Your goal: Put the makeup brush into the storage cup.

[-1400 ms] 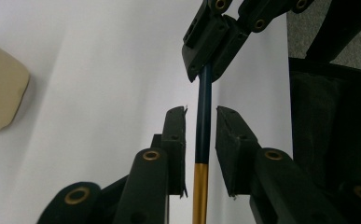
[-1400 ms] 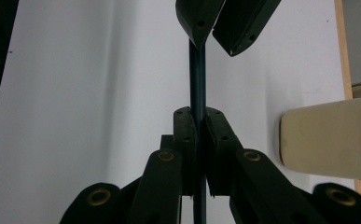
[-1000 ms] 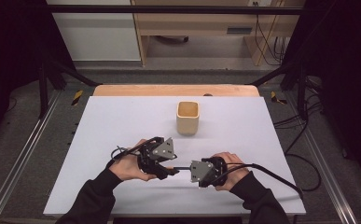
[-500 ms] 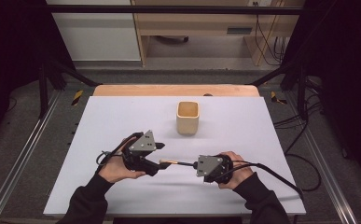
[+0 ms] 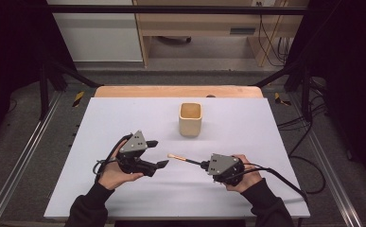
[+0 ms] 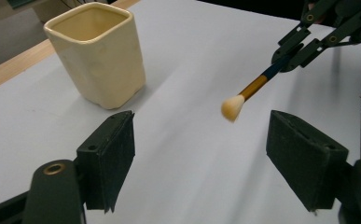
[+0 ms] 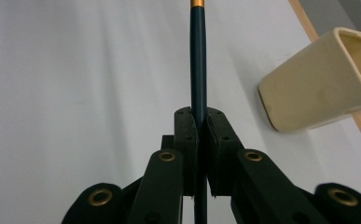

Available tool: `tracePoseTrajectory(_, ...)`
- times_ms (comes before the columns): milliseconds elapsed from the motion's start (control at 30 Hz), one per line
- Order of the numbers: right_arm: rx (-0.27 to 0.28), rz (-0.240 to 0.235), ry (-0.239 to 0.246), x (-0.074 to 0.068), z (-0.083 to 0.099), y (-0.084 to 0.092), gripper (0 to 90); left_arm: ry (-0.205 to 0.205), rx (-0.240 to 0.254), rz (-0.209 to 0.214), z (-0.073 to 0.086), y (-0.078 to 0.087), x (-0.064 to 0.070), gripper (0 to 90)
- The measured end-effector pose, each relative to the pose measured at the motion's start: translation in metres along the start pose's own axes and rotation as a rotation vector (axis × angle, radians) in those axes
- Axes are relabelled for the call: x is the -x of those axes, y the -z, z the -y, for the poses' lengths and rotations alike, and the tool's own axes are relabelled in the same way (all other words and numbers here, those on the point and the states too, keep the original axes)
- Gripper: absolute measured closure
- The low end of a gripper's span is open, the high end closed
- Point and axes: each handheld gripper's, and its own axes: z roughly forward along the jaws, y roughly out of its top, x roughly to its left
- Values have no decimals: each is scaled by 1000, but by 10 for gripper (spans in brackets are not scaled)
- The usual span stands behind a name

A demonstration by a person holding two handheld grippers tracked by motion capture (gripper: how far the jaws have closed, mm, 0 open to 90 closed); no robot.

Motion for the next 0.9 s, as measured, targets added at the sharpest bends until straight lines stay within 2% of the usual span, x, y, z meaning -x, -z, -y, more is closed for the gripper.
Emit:
tracePoseTrajectory(33, 0, 11, -23, 0, 2, 1, 845, 9, 9, -5, 1, 0, 0, 227)
tracePoseTrajectory(233, 32, 30, -63, 2, 6, 2, 845, 48, 40, -36, 8, -2, 2, 202)
tracePoseTrajectory(333, 41, 36, -84, 2, 7, 2, 845, 86, 63, -44, 11, -3, 2, 196)
tracePoseTrajectory(367, 55, 44, -105, 2, 7, 3, 845, 107, 81, -52, 14, -4, 2, 191)
tracePoseTrajectory(467, 73, 47, -122, 3, 8, 2, 845, 119, 92, -58, 16, -5, 2, 183)
tracePoseTrajectory(500, 77, 52, -153, 2, 9, 1, 845, 135, 111, -61, 17, -6, 3, 171)
tracePoseTrajectory(567, 78, 54, -163, 2, 10, 1, 845, 142, 120, -57, 17, -7, 3, 169)
tracePoseTrajectory(700, 77, 66, -189, 3, 12, -1, 845, 148, 130, -75, 18, -10, 7, 157)
tracePoseTrajectory(800, 91, 73, -211, 3, 13, -2, 845, 169, 145, -86, 20, -12, 8, 156)
tracePoseTrajectory(833, 103, 80, -225, 3, 13, -2, 845, 191, 159, -85, 21, -14, 9, 154)
tracePoseTrajectory(900, 112, 83, -231, 2, 13, -2, 845, 196, 164, -92, 22, -14, 10, 154)
